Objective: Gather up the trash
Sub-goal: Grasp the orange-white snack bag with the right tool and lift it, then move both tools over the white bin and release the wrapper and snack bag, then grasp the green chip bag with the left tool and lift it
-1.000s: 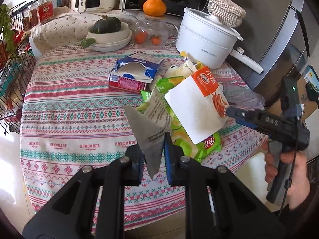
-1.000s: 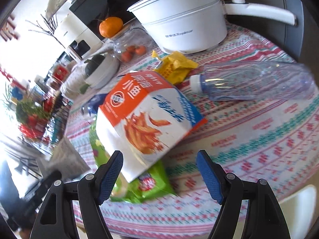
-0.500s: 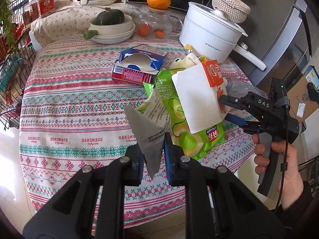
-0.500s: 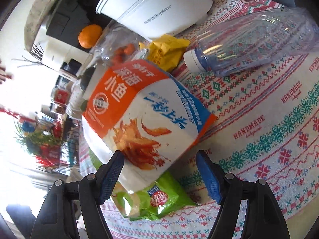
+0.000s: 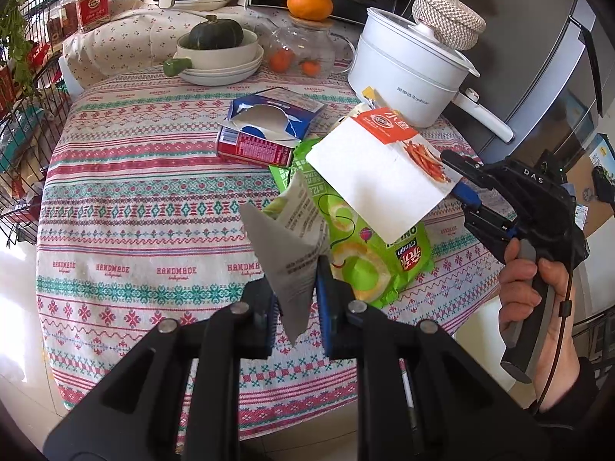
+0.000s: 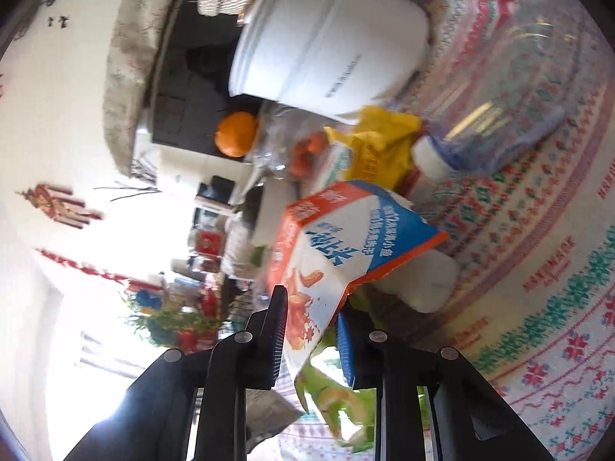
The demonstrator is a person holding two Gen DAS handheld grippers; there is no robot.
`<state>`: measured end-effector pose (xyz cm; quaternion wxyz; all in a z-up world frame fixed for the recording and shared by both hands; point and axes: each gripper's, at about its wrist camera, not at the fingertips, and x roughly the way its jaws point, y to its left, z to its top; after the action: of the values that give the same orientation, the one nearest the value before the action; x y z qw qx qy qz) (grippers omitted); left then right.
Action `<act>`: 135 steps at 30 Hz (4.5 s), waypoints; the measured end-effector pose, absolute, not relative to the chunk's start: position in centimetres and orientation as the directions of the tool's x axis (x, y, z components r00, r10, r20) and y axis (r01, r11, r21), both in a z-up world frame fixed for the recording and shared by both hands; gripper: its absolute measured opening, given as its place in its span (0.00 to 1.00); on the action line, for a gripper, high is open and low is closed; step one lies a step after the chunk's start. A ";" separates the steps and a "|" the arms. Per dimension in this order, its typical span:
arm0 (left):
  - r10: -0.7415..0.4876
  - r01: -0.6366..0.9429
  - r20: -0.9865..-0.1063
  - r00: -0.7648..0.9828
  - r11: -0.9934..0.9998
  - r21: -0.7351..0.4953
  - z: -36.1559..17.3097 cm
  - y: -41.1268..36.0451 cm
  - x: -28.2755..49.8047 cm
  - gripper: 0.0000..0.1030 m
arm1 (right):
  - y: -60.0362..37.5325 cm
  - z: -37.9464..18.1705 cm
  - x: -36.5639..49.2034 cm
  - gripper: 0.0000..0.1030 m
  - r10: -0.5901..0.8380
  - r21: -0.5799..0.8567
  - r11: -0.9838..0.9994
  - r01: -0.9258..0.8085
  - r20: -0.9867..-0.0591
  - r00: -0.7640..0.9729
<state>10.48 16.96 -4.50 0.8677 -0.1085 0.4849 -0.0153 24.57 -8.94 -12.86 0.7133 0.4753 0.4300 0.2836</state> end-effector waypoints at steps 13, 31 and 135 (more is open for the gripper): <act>-0.113 -0.075 -0.820 0.561 0.980 -0.186 -3.6 16.6 10.2 0.19 | -5.1 -9.3 24.2 0.06 0.767 0.813 0.571 -0.115 -0.478 0.427; -0.186 0.057 -0.798 0.573 0.981 -0.188 -2.2 11.7 8.9 0.19 | -10.1 -0.1 16.3 0.02 0.692 0.587 0.721 -0.369 -0.581 0.429; -0.108 0.011 -0.875 0.472 0.993 -0.117 -7.4 5.2 9.8 0.91 | -25.6 -7.0 6.8 0.68 0.170 0.110 0.977 -0.184 -0.920 0.353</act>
<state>9.77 5.17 -7.40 0.8567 -0.0472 0.5124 -0.0348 6.81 -25.64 -6.99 0.8224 -0.0063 0.5586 0.1075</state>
